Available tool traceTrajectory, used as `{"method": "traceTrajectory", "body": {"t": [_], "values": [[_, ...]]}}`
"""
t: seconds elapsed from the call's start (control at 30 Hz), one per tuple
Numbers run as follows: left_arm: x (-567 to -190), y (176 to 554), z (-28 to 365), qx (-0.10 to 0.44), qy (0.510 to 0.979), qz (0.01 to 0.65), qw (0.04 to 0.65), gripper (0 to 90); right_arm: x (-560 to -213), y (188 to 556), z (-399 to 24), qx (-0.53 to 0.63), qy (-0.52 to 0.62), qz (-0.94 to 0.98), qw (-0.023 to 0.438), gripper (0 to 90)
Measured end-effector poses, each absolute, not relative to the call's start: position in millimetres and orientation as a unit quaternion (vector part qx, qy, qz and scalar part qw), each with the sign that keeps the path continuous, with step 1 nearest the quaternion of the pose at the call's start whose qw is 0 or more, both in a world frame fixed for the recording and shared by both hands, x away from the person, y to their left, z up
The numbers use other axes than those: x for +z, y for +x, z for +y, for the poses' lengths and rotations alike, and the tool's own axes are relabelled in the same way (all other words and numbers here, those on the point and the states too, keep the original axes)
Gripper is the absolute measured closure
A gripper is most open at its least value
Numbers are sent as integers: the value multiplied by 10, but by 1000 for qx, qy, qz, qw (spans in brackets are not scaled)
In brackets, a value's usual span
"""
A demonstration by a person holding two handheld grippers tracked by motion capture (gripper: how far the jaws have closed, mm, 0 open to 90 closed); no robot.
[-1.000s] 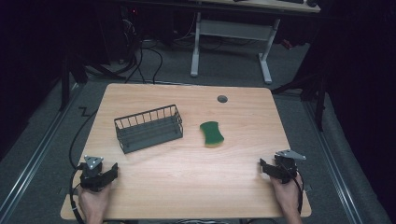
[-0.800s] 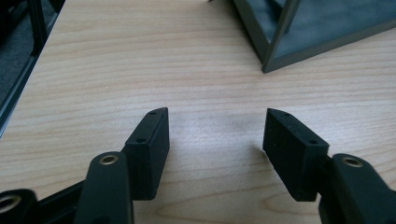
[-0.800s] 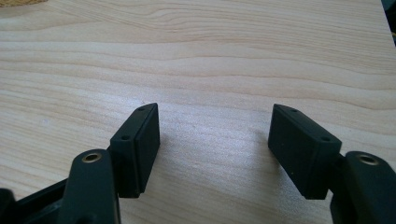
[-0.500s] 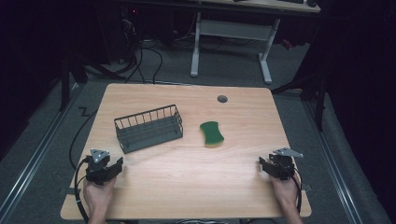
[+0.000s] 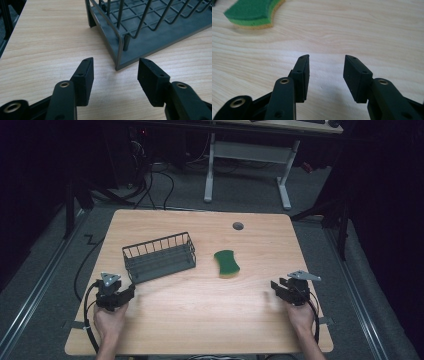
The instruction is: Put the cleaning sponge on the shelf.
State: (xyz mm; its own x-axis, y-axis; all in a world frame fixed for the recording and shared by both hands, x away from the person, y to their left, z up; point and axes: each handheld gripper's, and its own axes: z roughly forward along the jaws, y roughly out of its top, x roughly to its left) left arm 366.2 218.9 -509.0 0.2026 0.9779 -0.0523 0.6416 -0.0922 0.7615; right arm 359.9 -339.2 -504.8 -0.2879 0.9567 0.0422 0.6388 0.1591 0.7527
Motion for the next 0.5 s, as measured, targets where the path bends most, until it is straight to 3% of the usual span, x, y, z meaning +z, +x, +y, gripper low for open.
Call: {"method": "traceTrajectory", "body": {"t": [0.5], "values": [[-5002, 3747, 2191, 247, 699, 578, 341, 484, -4793, 3890, -2959, 399, 505, 741, 192, 609]]}}
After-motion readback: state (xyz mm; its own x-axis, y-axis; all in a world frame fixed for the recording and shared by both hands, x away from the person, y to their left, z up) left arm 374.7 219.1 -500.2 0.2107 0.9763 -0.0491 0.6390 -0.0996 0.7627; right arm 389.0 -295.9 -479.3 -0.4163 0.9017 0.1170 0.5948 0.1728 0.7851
